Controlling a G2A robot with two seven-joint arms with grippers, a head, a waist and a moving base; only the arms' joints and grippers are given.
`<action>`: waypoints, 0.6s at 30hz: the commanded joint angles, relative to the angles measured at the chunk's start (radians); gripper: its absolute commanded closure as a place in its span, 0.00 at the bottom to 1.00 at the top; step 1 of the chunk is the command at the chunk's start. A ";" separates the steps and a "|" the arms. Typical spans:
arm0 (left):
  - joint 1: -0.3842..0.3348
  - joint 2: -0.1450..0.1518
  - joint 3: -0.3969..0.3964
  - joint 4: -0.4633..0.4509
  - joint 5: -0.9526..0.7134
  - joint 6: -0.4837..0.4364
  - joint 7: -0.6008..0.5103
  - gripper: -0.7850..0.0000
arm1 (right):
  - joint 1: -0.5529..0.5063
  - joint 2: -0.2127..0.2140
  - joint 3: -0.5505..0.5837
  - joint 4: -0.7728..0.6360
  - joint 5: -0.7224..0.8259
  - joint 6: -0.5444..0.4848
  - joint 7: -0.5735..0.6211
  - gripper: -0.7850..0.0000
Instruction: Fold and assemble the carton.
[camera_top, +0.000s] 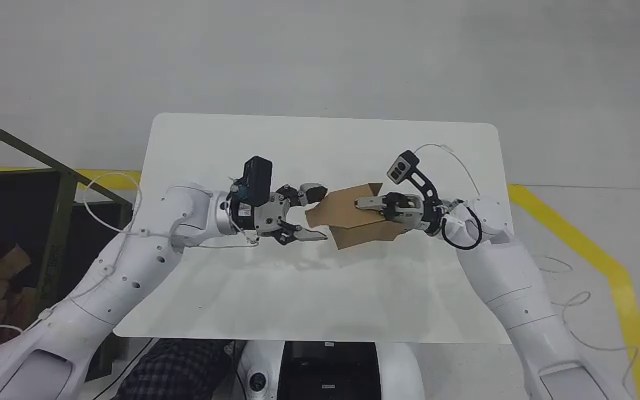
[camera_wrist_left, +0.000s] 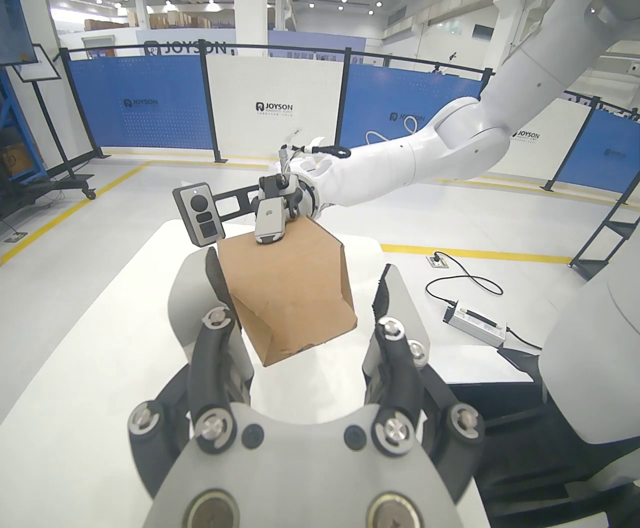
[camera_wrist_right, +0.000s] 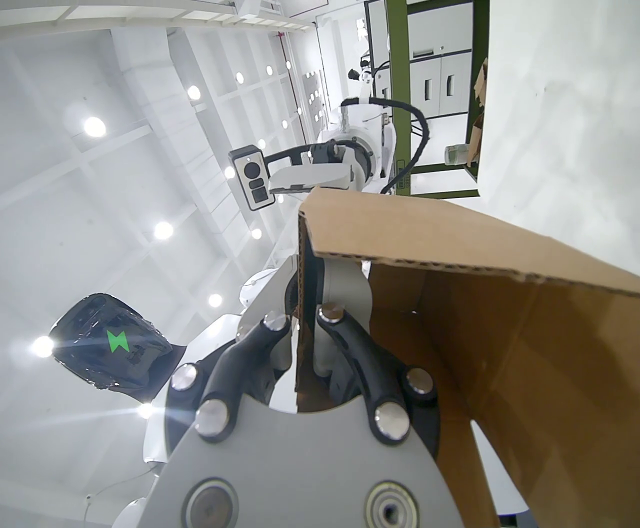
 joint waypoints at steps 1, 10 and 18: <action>0.002 0.007 0.000 -0.003 0.016 0.000 0.030 0.32 | -0.001 0.001 0.003 0.001 -0.001 -0.002 -0.001 1.00; -0.015 0.027 -0.001 0.068 -0.026 0.000 0.064 0.29 | -0.013 0.006 0.017 -0.010 -0.014 -0.003 -0.001 1.00; -0.050 0.024 0.029 0.092 -0.100 0.000 -0.016 0.28 | -0.019 0.007 0.011 -0.026 -0.022 -0.002 -0.001 1.00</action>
